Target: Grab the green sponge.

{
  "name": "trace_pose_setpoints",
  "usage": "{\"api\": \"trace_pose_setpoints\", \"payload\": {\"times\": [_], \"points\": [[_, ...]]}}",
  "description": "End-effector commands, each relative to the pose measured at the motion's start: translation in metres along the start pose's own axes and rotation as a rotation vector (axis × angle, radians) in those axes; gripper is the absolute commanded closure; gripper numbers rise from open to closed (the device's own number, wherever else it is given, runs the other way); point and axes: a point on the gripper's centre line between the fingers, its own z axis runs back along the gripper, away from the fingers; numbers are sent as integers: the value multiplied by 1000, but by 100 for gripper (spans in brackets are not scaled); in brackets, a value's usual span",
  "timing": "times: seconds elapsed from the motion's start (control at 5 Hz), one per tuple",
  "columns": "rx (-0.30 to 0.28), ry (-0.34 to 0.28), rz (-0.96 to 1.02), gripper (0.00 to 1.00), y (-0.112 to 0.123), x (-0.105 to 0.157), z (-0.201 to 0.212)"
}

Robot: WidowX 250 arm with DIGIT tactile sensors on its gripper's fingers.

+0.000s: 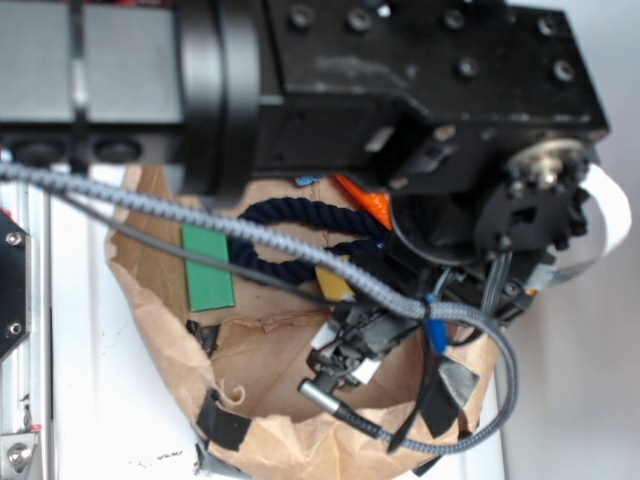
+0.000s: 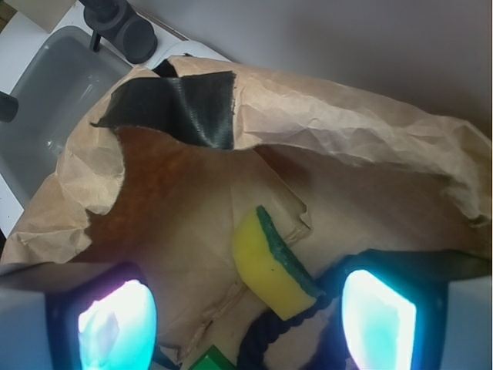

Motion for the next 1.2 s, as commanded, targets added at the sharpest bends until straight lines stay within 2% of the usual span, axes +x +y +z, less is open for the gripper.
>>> {"api": "trace_pose_setpoints", "payload": {"times": [0.0, 0.2, 0.4, 0.8, 1.0], "points": [[36, -87, -53, 0, 0, -4, -3], [67, -104, -74, 0, 6, -12, -24], [73, -90, -109, 0, 14, -19, -45], [40, -67, -213, 0, 9, -15, -88], [25, -92, -215, 0, 3, -12, -110]]}}
